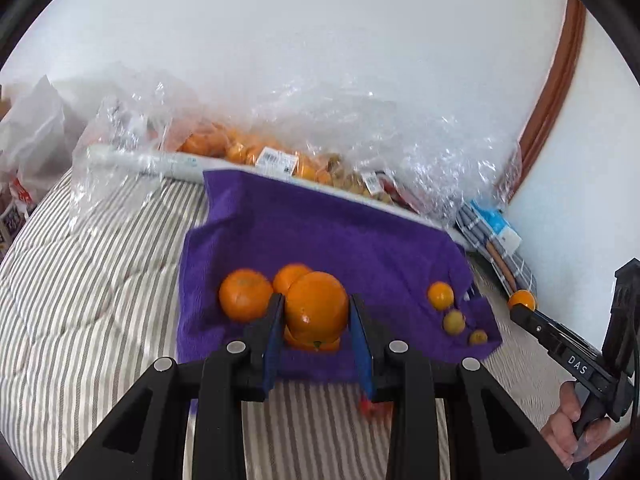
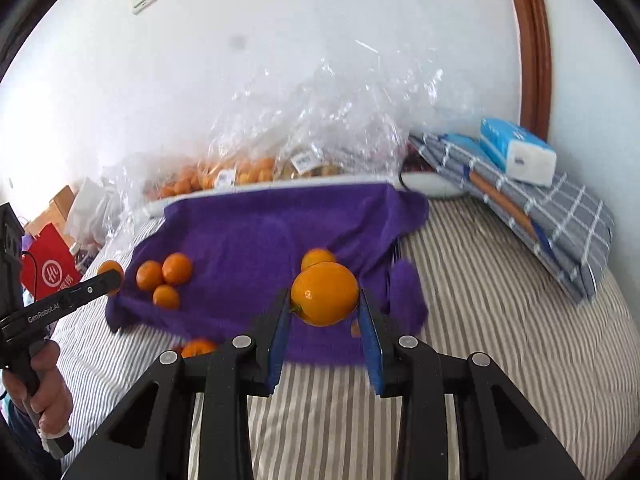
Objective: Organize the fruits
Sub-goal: 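Lower both held fruits onto the purple towel and open both grippers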
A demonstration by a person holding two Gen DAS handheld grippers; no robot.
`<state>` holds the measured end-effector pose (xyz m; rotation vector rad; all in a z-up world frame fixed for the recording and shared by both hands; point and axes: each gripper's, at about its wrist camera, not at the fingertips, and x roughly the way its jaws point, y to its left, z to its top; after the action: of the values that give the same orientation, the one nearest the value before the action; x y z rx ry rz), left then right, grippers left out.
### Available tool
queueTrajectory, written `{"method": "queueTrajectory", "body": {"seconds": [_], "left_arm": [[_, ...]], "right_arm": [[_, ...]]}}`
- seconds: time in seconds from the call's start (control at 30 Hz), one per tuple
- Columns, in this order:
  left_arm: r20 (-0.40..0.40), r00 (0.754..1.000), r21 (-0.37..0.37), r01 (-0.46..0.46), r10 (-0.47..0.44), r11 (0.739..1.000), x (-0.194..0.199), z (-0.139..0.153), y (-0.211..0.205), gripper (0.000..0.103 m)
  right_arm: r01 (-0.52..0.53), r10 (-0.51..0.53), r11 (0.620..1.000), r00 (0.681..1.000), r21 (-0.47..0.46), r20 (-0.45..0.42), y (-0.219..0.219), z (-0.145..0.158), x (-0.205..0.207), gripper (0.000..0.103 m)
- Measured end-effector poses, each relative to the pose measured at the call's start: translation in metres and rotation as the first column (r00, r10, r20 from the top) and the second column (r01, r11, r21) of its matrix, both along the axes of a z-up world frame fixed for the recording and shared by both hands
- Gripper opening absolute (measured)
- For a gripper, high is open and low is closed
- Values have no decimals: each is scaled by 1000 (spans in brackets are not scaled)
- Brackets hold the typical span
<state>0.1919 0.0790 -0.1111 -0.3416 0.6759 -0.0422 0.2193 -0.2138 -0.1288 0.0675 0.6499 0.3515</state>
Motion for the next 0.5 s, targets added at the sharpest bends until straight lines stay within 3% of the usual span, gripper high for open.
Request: {"method": "queueTrajectory", "body": {"seconds": [0.13,0.23,0.37,0.5], "left_arm": [[6,1000,-28,-10,11,1000,32,3,-6,30],[-3,1000,-7,-1,1,1000,51,-4,-16,30],[-17,1000,13,3,-2,1000,56,-18,-23,30],[-44,999,-27,23,-24,999,57,-31,-23,30]], "right_arm": [[5,-5,999,1000,35,-1,2,4,38,34],[-8,8,999,1000,38,-11,5,-3,53,34],[-13,13,1000,999,9,-37,9,-22,61,33],[-12,12,1000,997,4,-71,7,-32,65,34]]}}
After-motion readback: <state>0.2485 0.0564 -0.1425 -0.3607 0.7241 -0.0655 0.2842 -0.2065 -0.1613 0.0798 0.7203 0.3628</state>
